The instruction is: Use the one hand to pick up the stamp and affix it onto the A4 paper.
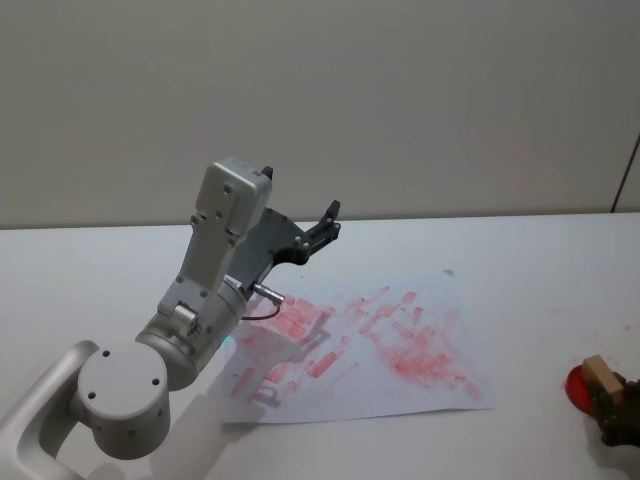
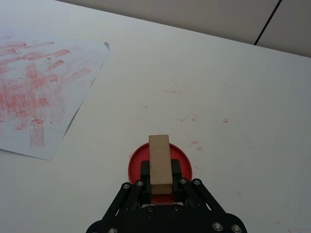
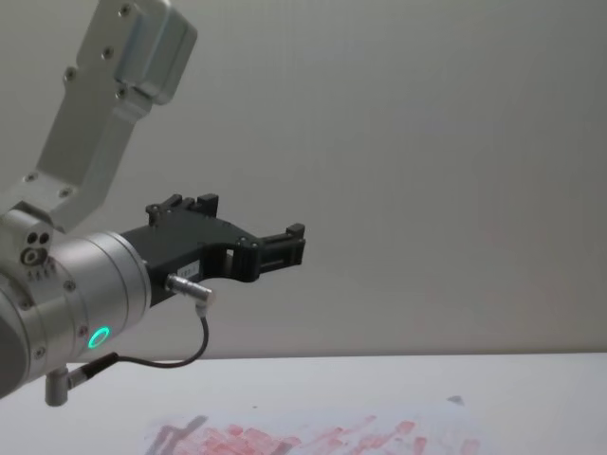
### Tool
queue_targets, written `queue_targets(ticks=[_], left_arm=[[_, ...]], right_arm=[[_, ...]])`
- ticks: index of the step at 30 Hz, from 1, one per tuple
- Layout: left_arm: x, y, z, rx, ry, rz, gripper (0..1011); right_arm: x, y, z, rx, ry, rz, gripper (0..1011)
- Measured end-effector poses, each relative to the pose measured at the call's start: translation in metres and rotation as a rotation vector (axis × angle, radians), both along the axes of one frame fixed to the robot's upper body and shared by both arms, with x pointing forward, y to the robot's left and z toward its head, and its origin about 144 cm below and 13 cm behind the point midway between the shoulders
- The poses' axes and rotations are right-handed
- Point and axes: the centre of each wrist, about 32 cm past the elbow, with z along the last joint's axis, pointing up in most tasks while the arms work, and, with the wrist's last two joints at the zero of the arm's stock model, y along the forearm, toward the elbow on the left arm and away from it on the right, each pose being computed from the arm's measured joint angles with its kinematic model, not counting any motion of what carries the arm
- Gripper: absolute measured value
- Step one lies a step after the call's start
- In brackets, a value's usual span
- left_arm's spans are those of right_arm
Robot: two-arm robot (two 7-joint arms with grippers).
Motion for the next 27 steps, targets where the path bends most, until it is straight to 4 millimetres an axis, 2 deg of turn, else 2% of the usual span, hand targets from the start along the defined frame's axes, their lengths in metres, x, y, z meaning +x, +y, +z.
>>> queue_targets(ticks=[13,27], left_arm=[[0.0,0.0,0.0,0.0,0.0,0.0,1001],[0.0,0.0,0.0,0.0,0.0,0.0,1001]], right_arm=[[0.006,0.002,0.004,0.005,-0.056,0.044,216],[0.035,0.017,0.013,0.069,-0.186,0.201,216]])
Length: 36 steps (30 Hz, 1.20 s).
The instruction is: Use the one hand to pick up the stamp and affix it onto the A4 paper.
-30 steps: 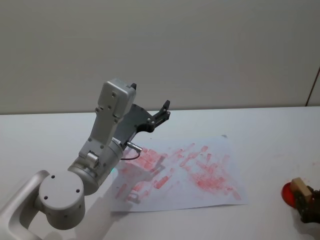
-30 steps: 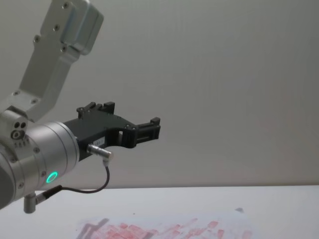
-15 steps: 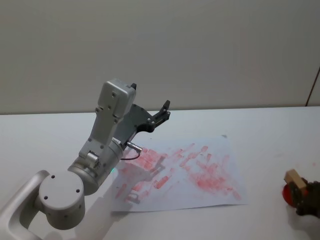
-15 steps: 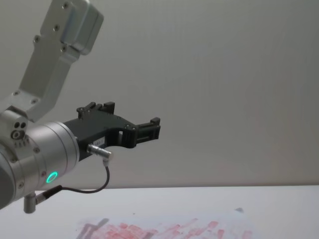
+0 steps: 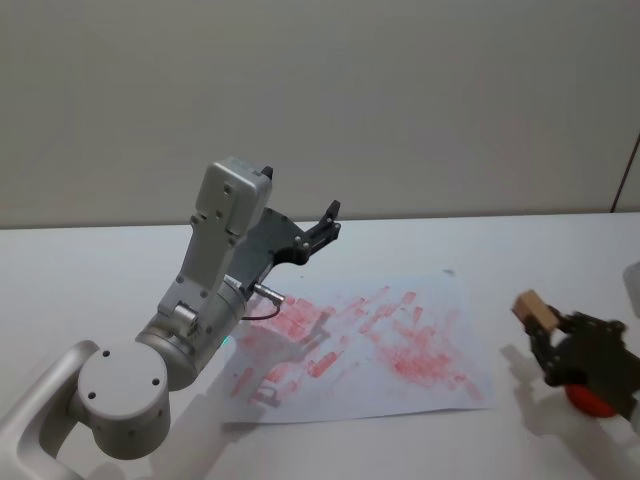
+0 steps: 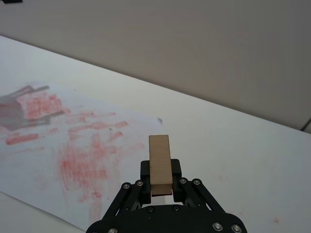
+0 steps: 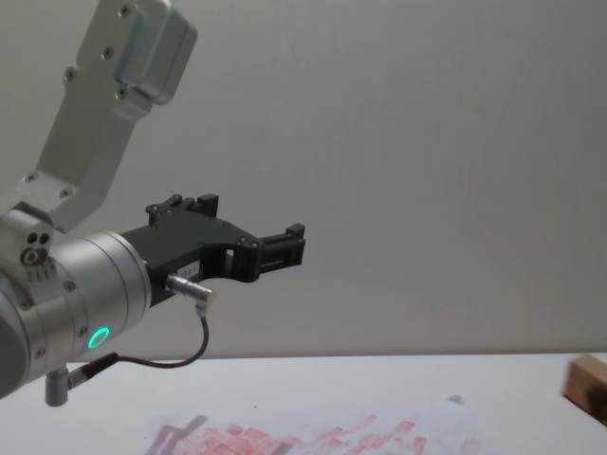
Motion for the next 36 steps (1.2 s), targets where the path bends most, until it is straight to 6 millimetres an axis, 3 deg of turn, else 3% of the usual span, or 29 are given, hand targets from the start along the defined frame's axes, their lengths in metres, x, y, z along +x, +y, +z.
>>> queue_targets(ticks=[15,36], left_arm=[[0.0,0.0,0.0,0.0,0.0,0.0,1001],[0.0,0.0,0.0,0.0,0.0,0.0,1001]], right_arm=[[0.044,0.03,-0.004,0.089,0.053,0.121,216],[0.073,0.053,-0.014,-0.003,0.253,0.145,216]])
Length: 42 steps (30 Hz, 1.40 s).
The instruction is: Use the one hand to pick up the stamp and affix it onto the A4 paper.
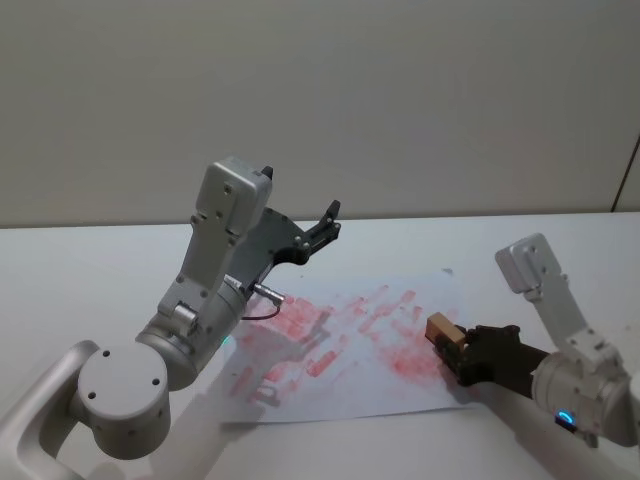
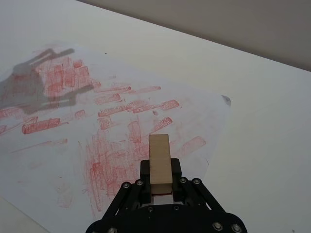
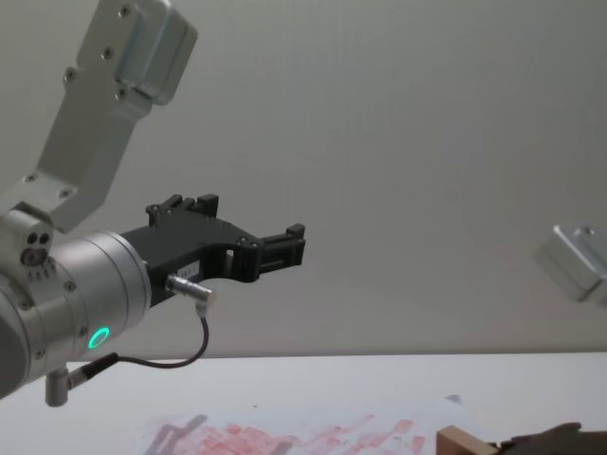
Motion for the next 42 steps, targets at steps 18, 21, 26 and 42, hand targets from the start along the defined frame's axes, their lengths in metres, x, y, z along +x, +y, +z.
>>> queue_targets(ticks=[18,21,26,42], left_arm=[[0.0,0.0,0.0,0.0,0.0,0.0,1001],[0.0,0.0,0.0,0.0,0.0,0.0,1001],[0.0,0.0,0.0,0.0,0.0,0.0,1001],[0.0,0.0,0.0,0.0,0.0,0.0,1001]], right_arm=[[0.008,0.008,0.006,-0.003,-0.002,-0.011,216],[0.008,0.008,0.013,0.013,-0.032,-0.021,216],[0.005,0.005,0.025,0.038,-0.086,-0.047,216],[-0.046,-0.038,0.048,0.073,-0.147,-0.219,216]])
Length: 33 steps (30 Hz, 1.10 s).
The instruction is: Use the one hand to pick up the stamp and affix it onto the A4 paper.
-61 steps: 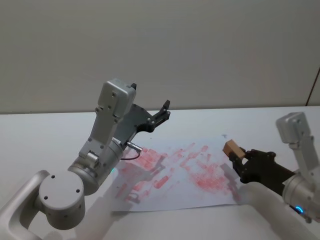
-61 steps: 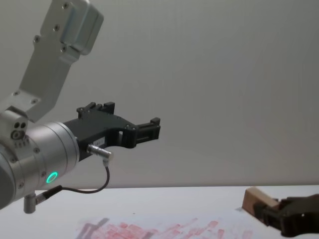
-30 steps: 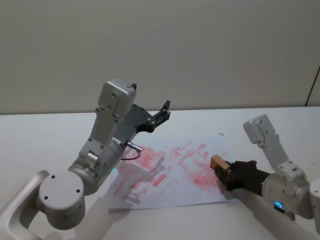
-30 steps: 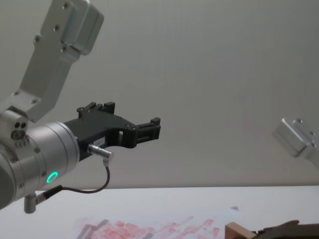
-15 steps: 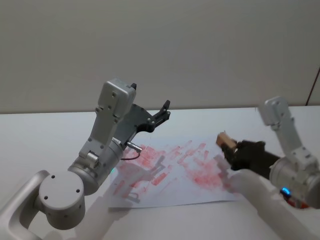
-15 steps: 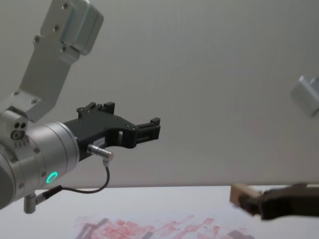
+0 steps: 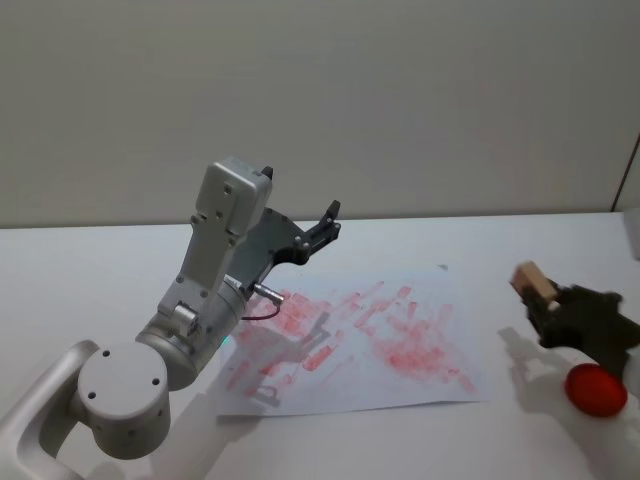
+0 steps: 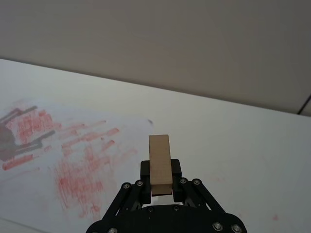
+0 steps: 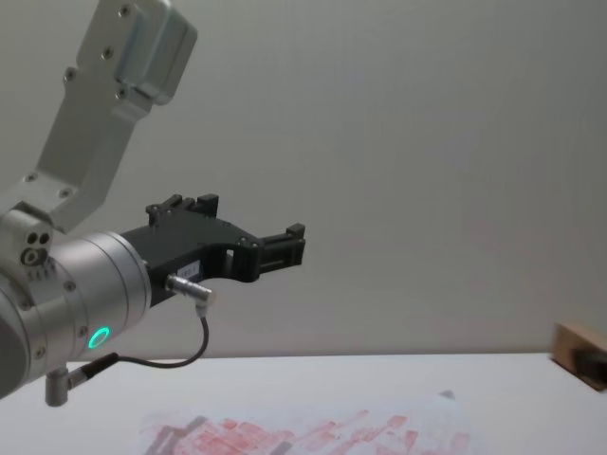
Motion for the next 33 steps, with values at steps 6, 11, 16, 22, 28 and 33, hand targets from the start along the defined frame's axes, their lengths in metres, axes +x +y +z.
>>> queue_targets(ticks=[6,11,16,22,28,33], left_arm=[[0.0,0.0,0.0,0.0,0.0,0.0,1001],[0.0,0.0,0.0,0.0,0.0,0.0,1001],[0.0,0.0,0.0,0.0,0.0,0.0,1001],[0.0,0.0,0.0,0.0,0.0,0.0,1001],[0.0,0.0,0.0,0.0,0.0,0.0,1001],[0.0,0.0,0.0,0.0,0.0,0.0,1001]], right_arm=[[-0.025,-0.019,-0.005,-0.006,0.049,-0.059,216],[-0.039,-0.031,-0.008,-0.018,0.082,-0.091,216],[-0.045,-0.037,-0.01,-0.029,0.102,-0.103,216],[-0.046,-0.04,-0.012,-0.039,0.117,-0.107,216],[-0.046,-0.041,-0.013,-0.05,0.133,-0.105,216],[-0.046,-0.042,-0.014,-0.057,0.151,-0.103,216]])
